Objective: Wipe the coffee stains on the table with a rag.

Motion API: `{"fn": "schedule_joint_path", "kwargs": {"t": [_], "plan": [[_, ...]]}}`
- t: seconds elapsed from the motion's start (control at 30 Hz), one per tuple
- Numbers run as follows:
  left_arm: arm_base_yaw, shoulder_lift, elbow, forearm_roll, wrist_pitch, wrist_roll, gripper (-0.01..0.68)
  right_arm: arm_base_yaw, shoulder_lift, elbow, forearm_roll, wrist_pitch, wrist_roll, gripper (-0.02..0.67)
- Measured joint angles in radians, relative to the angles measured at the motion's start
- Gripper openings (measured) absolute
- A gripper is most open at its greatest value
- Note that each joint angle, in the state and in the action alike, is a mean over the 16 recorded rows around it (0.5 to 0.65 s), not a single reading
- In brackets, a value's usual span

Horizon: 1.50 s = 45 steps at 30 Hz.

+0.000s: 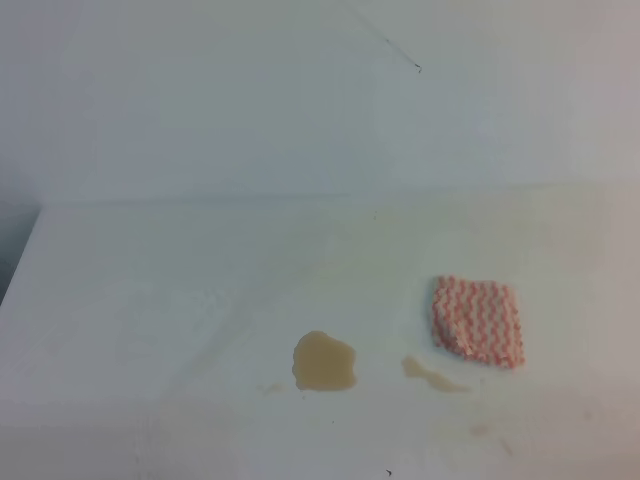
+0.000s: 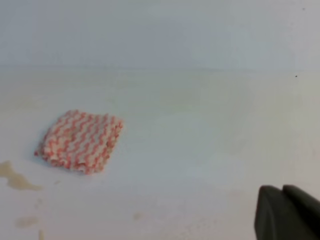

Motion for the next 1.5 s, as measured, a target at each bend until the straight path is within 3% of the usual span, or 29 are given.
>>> {"fn": "schedule_joint_path", "kwargs": {"t": [0.7,1.1,1.5], "plan": [[0.000,0.000,0.000,0.000,0.000,0.000,0.001,0.000,0.003,0.002,0.000,-0.060,0.000,-0.004],[0.000,0.000,0.000,0.000,0.000,0.000,0.001,0.000,0.002,0.011,0.003,-0.266,0.013,-0.003],[0.000,0.000,0.000,0.000,0.000,0.000,0.001,0.000,-0.003,-0.046,0.042,-0.508,0.170,-0.004]]}}
